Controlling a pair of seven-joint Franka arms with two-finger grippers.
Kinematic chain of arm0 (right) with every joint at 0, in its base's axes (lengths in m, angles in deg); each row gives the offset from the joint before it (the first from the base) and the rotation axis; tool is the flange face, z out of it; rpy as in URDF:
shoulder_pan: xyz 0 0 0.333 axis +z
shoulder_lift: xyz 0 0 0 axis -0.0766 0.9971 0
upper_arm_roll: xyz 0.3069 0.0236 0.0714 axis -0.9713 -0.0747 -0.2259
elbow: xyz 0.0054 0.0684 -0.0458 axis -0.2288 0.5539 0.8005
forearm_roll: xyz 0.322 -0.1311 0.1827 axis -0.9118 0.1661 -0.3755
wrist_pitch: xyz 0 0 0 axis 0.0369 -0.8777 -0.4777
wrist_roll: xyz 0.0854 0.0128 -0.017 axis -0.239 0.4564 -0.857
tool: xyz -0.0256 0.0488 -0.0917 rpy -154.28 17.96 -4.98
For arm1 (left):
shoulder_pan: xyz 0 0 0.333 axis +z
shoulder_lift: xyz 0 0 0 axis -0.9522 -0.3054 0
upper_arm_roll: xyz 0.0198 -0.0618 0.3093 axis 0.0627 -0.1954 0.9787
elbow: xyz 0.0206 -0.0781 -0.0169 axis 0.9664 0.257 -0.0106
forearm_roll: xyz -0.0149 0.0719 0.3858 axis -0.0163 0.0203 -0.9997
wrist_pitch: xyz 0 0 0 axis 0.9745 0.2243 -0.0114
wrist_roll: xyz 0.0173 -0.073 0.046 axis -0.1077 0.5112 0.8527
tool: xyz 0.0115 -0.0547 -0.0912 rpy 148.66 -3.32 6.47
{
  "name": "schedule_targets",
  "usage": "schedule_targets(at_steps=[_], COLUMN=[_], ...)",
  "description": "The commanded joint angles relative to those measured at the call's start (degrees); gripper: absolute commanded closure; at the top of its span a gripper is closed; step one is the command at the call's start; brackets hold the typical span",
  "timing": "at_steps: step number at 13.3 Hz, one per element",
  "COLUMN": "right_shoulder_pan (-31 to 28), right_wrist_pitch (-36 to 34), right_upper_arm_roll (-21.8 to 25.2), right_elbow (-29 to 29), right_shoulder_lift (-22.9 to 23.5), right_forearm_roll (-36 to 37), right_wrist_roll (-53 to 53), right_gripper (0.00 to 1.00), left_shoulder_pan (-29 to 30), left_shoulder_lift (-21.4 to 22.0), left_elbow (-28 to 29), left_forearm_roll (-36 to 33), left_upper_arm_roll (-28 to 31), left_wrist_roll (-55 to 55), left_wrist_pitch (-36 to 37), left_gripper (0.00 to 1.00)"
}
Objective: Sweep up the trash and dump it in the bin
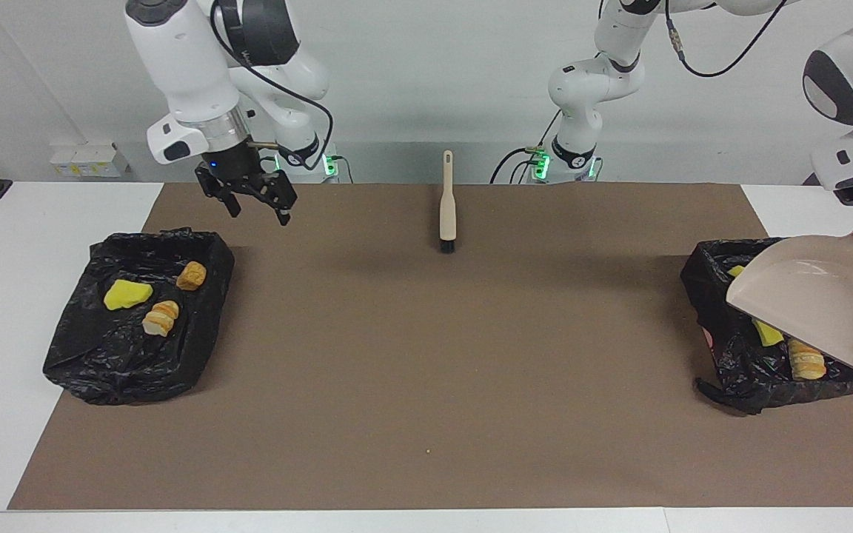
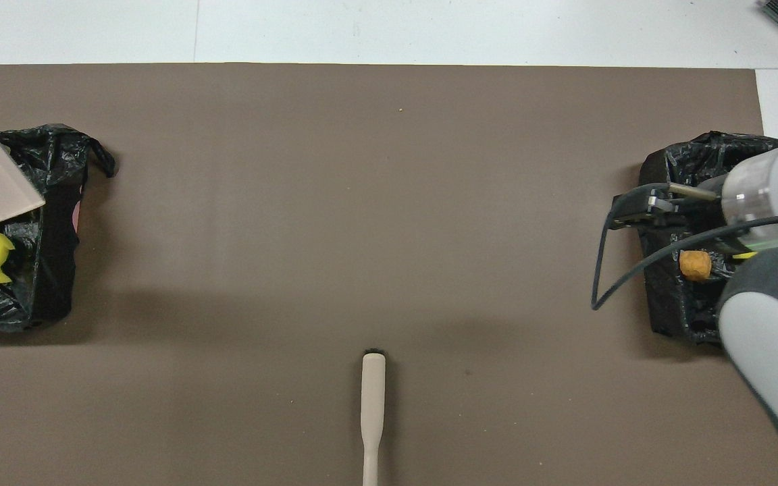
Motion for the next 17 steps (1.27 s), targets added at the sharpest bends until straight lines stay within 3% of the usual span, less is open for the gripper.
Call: schedule_targets(at_steps=[1,3,7,10,11,14,17], right_shoulder_pan=[3.98,3.98,4.16,3.63,3.63,3.63,3.63], right_wrist_pitch=[-9.94,-15.4,-17.53,-17.0,-17.0,-16.92,-15.33], right_upper_arm_roll=[4.51,4.69,5.93,6.01,6.01,7.06,7.68], right_elbow=[-11.83,-18.35,-18.99,-17.42,-15.41,-12.24,-9.59], right_shoulder_lift=[5.16,6.75,6.49,4.57,3.34,1.4,-0.28], right_forearm_roll=[5.94,9.21,10.54,9.13,9.05,6.69,4.83], right_wrist_roll=[-2.24,-3.81,-4.27,-4.18,-3.65,-4.26,-4.35], right_gripper=[0.0,0.0,0.0,0.0,0.0,0.0,0.0], left_shoulder_pan=[-4.46,-8.15,-18.85,-28.44,-31.95,-38.55,-43.57], left_shoulder_lift=[1.64,1.64,0.95,0.24,-1.77,-6.52,-7.41], left_elbow=[0.46,1.07,4.68,10.29,11.0,12.15,16.27], left_forearm_roll=[6.32,12.11,26.36,31.8,32.7,35.59,39.13], left_upper_arm_roll=[-0.38,-0.56,-0.56,-0.65,-0.56,-1.08,-1.0], left_wrist_roll=[12.22,23.81,49.72,68.2,73.03,76.68,82.82], left_wrist_pitch=[4.03,6.4,4.84,-7.86,-12.09,-22.2,-30.48], left_gripper=[1.0,1.0,1.0,1.0,1.0,1.0,1.0])
